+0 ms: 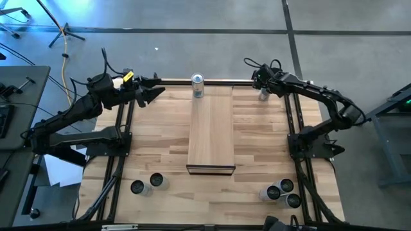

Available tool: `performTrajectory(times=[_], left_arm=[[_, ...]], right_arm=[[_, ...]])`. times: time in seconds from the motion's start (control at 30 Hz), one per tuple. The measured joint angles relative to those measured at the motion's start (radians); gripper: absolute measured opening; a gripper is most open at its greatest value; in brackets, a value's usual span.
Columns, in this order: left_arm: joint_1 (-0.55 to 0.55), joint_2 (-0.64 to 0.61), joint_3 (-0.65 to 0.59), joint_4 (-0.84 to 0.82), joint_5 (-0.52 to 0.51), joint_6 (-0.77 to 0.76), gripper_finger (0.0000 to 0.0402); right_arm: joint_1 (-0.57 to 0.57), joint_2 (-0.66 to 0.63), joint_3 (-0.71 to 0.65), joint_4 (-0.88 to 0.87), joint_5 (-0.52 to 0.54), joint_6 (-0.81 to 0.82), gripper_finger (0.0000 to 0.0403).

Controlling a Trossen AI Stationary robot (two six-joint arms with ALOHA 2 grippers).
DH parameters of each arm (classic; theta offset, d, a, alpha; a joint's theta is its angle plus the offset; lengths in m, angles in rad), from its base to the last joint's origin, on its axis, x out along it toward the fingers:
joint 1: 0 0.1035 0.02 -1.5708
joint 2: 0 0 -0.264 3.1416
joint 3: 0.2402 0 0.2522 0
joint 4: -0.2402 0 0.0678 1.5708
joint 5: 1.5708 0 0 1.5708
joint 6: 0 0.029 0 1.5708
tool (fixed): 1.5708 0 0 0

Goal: Place canned beverage on shelf
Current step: Put the blue soda can on the shelf aligned with the other blue soda can

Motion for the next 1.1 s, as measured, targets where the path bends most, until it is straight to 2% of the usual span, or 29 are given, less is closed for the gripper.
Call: performTrajectory(times=[0.2, 0.37, 0.6, 0.77, 0.93, 1.1], left_arm=[[0.0, 0.0, 0.0, 0.0, 0.0, 0.0, 0.04], [0.0, 0.0, 0.0, 0.0, 0.0, 0.0, 0.04], [0.0, 0.0, 0.0, 0.0, 0.0, -0.001, 0.04], [0.0, 0.0, 0.0, 0.0, 0.0, -0.002, 0.04], [0.0, 0.0, 0.0, 0.0, 0.001, -0.002, 0.04], [0.0, 0.0, 0.0, -0.001, 0.003, -0.028, 0.04]], right_arm=[[-0.02, 0.036, 0.0, 0.015, 0.003, 0.03, 0.0384], [-0.021, 0.043, 0.0, 0.024, -0.004, 0.023, 0.0356], [-0.021, 0.043, 0.0, 0.018, -0.008, 0.013, 0.0285], [-0.021, 0.043, 0.0, 0.016, -0.011, -0.065, 0.0224], [-0.019, 0.008, -0.003, -0.015, -0.023, -0.13, 0.0222], [-0.018, -0.116, -0.002, -0.009, -0.024, -0.203, 0.0222]])
